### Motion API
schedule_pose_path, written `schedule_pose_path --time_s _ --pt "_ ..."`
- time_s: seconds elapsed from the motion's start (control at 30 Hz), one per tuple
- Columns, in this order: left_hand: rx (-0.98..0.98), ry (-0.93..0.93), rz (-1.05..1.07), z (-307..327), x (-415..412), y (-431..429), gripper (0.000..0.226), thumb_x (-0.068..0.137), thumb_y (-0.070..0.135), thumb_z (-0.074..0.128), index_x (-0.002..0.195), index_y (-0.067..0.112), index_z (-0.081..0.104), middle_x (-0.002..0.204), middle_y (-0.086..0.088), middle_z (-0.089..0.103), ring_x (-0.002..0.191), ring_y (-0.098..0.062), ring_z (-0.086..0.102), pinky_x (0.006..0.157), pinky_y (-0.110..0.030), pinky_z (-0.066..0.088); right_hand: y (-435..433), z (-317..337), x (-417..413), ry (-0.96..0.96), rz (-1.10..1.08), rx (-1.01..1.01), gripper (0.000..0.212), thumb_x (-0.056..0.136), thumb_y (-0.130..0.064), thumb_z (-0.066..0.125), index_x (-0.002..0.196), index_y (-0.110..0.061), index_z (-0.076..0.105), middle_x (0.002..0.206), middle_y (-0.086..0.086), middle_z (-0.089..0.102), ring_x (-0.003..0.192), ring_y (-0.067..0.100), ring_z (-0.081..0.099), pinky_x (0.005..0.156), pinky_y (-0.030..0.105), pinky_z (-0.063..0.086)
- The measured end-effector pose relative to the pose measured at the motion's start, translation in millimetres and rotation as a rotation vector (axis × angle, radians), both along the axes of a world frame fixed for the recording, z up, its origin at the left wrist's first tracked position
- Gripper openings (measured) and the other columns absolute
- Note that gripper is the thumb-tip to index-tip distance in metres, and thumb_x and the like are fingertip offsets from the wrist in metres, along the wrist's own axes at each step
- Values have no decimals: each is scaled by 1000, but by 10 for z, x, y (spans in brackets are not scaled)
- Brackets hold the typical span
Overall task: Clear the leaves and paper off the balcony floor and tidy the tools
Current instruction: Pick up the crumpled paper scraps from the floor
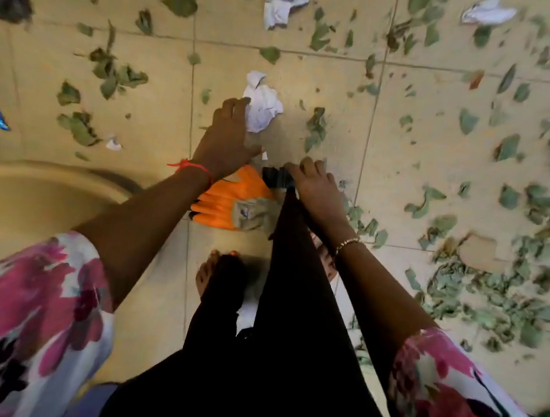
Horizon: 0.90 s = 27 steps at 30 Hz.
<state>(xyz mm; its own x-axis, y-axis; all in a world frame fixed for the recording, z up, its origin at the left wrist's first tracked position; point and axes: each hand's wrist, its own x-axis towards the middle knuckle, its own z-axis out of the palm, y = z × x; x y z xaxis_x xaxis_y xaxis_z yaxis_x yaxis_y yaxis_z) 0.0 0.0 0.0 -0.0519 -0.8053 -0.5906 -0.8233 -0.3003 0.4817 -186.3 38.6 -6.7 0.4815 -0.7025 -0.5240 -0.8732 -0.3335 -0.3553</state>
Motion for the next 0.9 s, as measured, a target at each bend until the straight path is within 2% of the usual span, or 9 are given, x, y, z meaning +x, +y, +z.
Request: schedule_pose_path --time_s 0.13,0.3,0.4,0.47,0.57,0.63,0.7,0.77,0.9 --pt "-77 -63 238 -241 -166 -53 81 77 22 73 139 -4 28 132 -23 37 121 -36 36 94 -35 32 -11 -165 123 23 -34 -177 32 81 -18 40 99 -9 65 95 14 61 82 30 60 60 33 51" --pt "-109 -83 319 -343 -241 -168 37 81 16 59 104 -13 54 107 -31 56 104 -40 52 76 -34 30 -78 -212 39 -40 -96 -2 22 89 -6 48 109 1 55 115 19 53 109 32 48 83 36 43" --pt "-125 112 321 -141 -314 -144 27 71 14 46 71 -8 61 63 -22 58 69 -36 54 61 -34 25 -137 27 -81 -231 -599 185 18 87 -6 60 101 6 59 102 24 63 90 32 58 68 25 33" --pt "30 249 417 123 -409 -119 19 70 15 55 69 -3 61 49 -4 53 54 -23 53 58 -36 36 -147 256 -169 -392 -926 188 13 85 -2 63 91 9 63 88 25 66 72 26 55 63 24 35" --pt "227 355 375 555 -677 9 6 84 0 63 78 -1 66 63 -16 62 56 -17 59 64 -37 50 -73 703 -309 -624 -1389 305 12 90 2 51 84 2 61 70 18 61 61 25 52 59 39 47" --pt "297 406 352 834 -868 103 19 85 -2 62 69 7 65 58 -8 64 59 -17 60 60 -30 51 1 1023 -359 -817 -1645 412 16 91 5 49 84 -1 62 67 10 59 55 19 55 53 31 49" --pt "393 457 350 1161 -1116 184 19 79 -6 64 67 9 61 58 3 60 60 -8 55 55 -20 43 126 1342 -463 -890 -1765 420 21 88 7 54 74 -6 62 62 4 62 50 12 57 50 24 48" --pt "482 524 397 1422 -1362 226 19 78 -12 57 85 6 58 83 -7 55 72 -17 52 56 -22 44 283 1595 -610 -903 -1821 357 25 86 6 59 69 -12 60 55 -5 62 48 6 56 49 21 47" --pt "709 616 521 1804 -1771 276 9 90 7 55 98 5 60 96 -10 61 70 -17 65 72 -31 58 546 1908 -927 -968 -1989 273 25 82 7 64 84 -18 59 70 6 65 49 9 55 49 25 46"
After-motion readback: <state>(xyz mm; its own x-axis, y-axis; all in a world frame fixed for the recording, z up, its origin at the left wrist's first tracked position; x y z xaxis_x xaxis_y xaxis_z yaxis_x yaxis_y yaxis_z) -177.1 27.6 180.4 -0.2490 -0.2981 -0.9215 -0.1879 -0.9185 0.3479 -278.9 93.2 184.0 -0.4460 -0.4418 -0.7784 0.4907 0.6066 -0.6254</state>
